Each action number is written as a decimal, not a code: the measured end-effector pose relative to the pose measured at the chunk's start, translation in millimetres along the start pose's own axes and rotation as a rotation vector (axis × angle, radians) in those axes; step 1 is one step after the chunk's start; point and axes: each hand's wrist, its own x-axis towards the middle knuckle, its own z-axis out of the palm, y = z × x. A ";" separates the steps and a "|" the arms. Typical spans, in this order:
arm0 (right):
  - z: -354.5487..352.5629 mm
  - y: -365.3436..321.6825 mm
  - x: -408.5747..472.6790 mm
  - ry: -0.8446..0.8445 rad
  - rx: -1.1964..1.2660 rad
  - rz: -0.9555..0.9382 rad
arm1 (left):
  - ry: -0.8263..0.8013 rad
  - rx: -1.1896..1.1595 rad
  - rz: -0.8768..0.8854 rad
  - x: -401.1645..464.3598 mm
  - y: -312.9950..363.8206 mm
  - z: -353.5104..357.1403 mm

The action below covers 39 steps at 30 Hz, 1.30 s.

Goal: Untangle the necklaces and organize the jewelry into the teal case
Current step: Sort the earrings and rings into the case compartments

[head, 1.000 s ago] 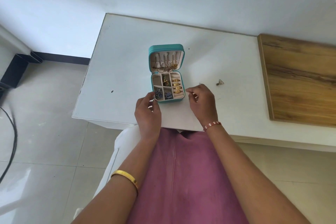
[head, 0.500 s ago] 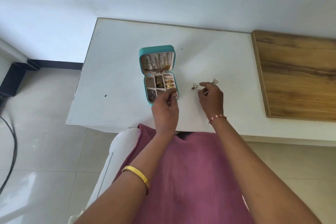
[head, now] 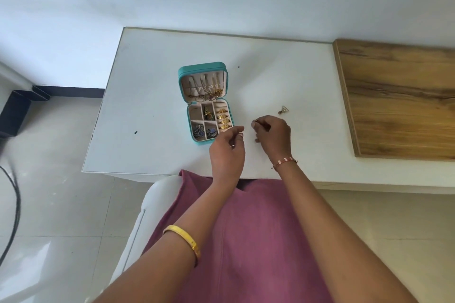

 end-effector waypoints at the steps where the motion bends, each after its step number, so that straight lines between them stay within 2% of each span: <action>1: -2.4 -4.7 -7.7 -0.035 0.116 0.049 | 0.000 -0.002 -0.005 -1.8 1.3 -2.5; 4: -6.2 -16.5 -28.0 -0.153 0.288 0.101 | -0.020 -0.019 -0.013 -5.3 5.6 -9.7; 8: -8.0 -28.5 -43.1 -0.151 0.350 0.098 | -0.060 -0.078 -0.020 -9.9 10.2 -20.5; 16: -16.3 -42.8 -57.1 -0.197 0.398 0.094 | -0.033 -0.143 -0.053 -16.2 23.2 -36.4; 32: -41.2 -59.2 -74.7 -0.267 0.476 0.126 | -0.120 -0.334 -0.051 -36.1 34.9 -50.4; 39: -43.0 -59.1 -73.8 -0.247 0.452 0.073 | -0.271 -0.385 -0.116 -34.9 32.2 -50.2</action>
